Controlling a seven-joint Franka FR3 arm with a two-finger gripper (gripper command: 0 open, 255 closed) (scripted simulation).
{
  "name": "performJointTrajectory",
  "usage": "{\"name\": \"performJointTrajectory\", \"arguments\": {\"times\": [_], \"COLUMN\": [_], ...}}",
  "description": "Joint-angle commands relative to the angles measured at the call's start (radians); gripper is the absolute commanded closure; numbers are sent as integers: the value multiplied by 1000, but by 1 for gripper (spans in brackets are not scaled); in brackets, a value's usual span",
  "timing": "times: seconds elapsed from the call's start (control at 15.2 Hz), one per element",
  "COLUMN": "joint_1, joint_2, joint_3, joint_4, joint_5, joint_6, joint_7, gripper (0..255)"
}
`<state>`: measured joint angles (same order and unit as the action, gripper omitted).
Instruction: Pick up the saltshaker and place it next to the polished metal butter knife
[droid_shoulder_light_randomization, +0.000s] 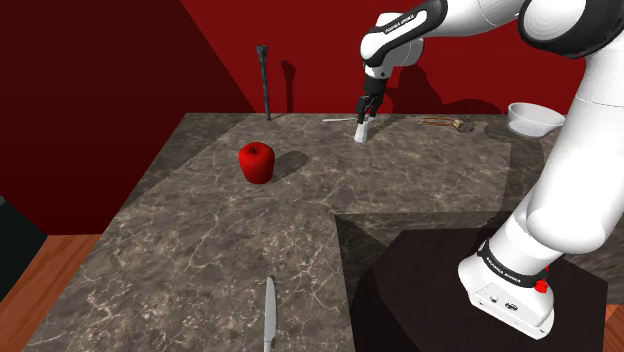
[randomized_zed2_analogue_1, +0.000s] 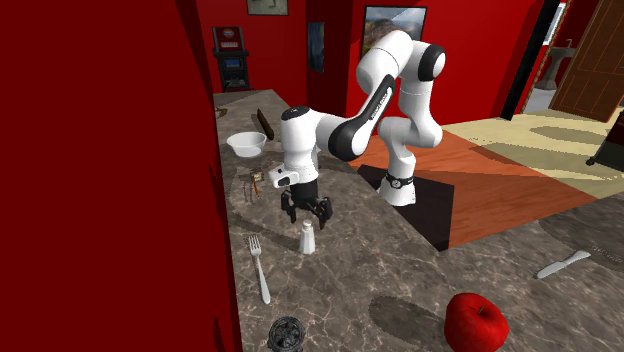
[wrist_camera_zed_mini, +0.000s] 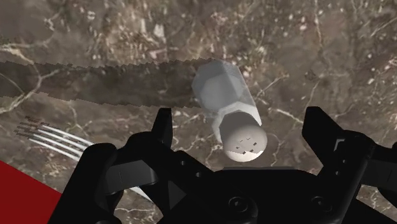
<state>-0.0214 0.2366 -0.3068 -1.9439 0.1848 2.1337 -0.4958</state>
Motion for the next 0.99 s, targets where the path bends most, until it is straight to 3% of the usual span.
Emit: {"name": "performJointTrajectory", "arguments": {"times": [0.0, 0.07, 0.13, 0.92], "joint_1": [0, 0, 0, 2], "joint_2": [0, 0, 0, -18], "joint_3": [0, 0, 0, -3], "joint_4": [0, 0, 0, 18], "joint_5": [0, 0, 0, -10], "joint_6": [0, 0, 0, -35], "joint_7": [0, 0, 0, 8], "gripper": [0, 0, 255, 255]}}
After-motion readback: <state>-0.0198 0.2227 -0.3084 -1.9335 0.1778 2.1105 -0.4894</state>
